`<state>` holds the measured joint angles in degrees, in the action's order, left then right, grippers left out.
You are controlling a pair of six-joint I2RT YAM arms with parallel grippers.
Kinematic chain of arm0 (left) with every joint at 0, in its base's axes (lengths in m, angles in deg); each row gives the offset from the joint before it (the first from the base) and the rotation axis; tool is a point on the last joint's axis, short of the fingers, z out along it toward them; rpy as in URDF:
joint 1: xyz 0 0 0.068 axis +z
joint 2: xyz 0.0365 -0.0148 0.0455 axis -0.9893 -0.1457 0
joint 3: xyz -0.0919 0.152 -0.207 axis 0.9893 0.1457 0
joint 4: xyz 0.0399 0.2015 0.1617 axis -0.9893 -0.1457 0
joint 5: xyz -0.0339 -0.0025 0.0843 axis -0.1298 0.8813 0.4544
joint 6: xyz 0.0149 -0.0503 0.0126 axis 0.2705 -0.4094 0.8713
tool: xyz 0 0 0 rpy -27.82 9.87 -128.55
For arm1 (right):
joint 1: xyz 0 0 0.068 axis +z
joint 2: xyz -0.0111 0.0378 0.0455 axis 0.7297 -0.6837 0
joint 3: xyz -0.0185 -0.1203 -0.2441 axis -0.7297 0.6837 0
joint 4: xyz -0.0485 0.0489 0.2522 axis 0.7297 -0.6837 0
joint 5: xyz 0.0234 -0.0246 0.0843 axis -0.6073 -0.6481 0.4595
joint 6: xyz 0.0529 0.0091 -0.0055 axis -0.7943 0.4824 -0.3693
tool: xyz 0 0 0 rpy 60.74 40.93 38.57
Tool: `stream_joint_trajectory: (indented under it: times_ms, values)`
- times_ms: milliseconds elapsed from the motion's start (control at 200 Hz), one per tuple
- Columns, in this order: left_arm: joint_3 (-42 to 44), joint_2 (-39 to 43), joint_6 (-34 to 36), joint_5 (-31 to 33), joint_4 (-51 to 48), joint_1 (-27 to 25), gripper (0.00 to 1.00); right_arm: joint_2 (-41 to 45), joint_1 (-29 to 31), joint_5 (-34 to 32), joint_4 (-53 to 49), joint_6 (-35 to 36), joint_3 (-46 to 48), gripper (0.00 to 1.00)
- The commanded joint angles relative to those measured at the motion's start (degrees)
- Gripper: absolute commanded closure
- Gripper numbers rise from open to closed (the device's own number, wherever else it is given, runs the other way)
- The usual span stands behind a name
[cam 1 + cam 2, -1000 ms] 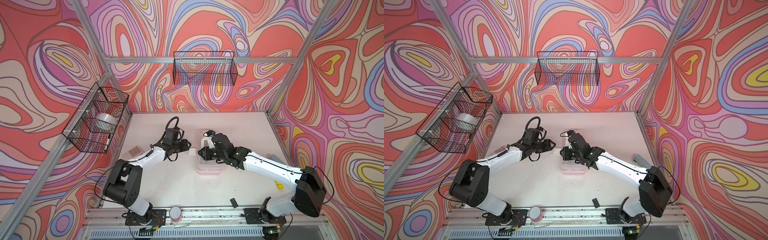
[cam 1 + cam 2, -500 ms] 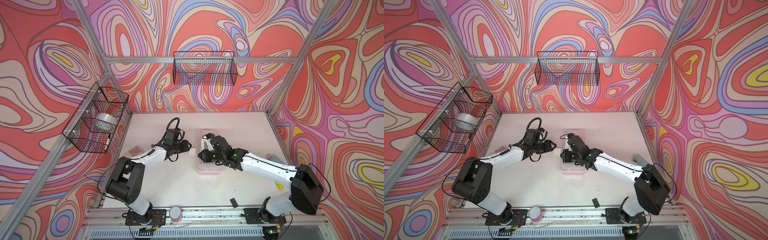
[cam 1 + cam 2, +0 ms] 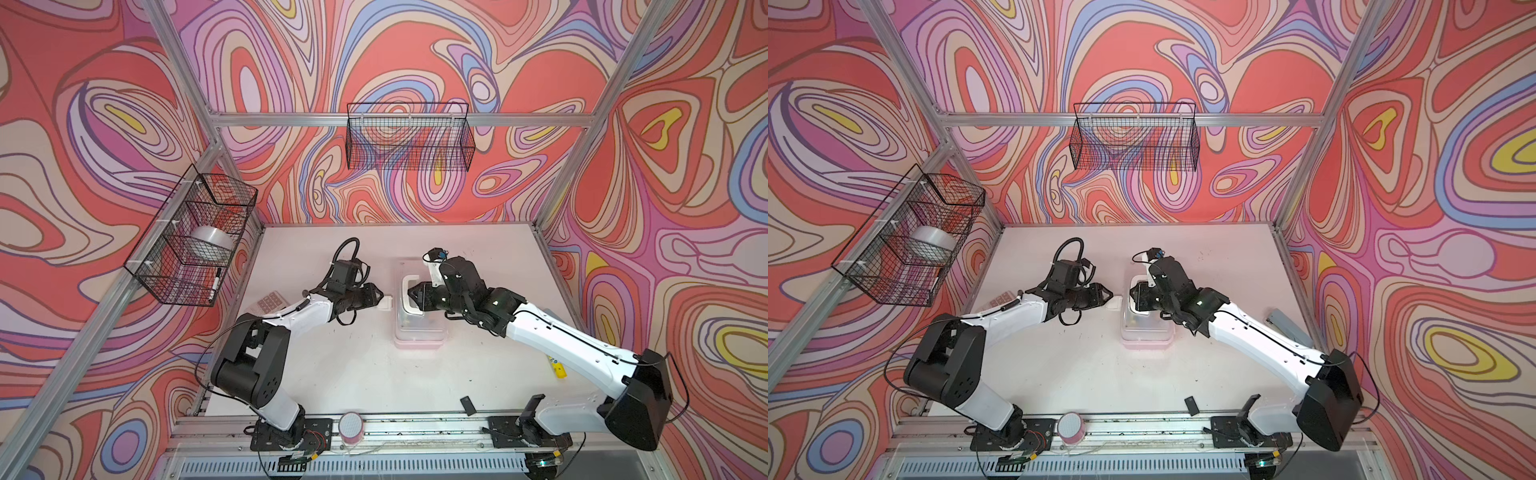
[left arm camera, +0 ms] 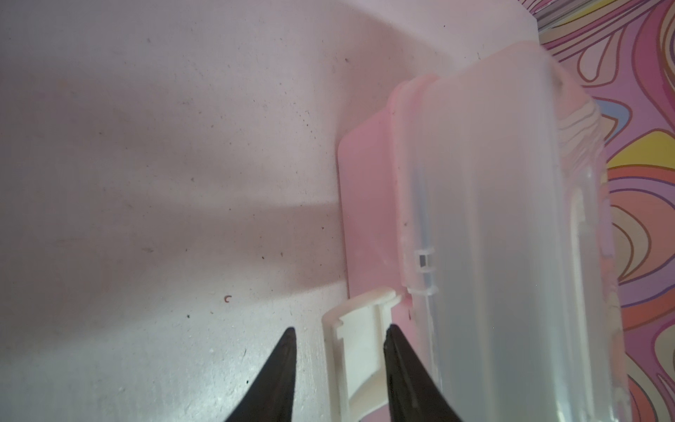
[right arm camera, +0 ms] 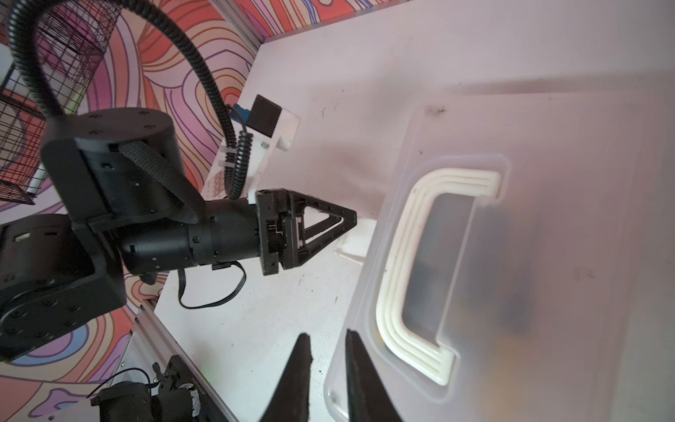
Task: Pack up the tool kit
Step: 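Press the white latch with the left gripper while the right gripper holds the lid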
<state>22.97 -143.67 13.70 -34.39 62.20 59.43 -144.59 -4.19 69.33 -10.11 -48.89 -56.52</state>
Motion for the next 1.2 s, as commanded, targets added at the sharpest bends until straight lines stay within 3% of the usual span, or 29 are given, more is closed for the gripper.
stream_joint_trajectory:
  times_ms: [0,300,676,1002,1192]
  values:
    - [1.64,-0.01,-0.53,-2.45,1.24,0.24,0.61,1.66,-1.22,-1.97,-2.01,1.45,1.04,0.81]
    - [2.70,-1.81,-2.44,-5.81,4.47,0.26,0.68,1.01,-2.37,-1.79,-2.00,1.53,2.05,0.81]
    - [2.96,-4.12,-3.82,-7.23,6.11,0.23,0.89,-0.29,-3.08,-2.55,-1.91,1.28,3.33,0.81]
    - [2.55,-2.91,-4.46,-8.33,5.59,0.23,0.90,-1.47,-3.43,-2.93,-1.48,1.26,4.08,0.82]
    - [2.27,-1.80,-6.02,-10.71,6.22,0.23,0.85,-1.50,-3.63,-2.85,-1.12,1.32,4.57,0.82]
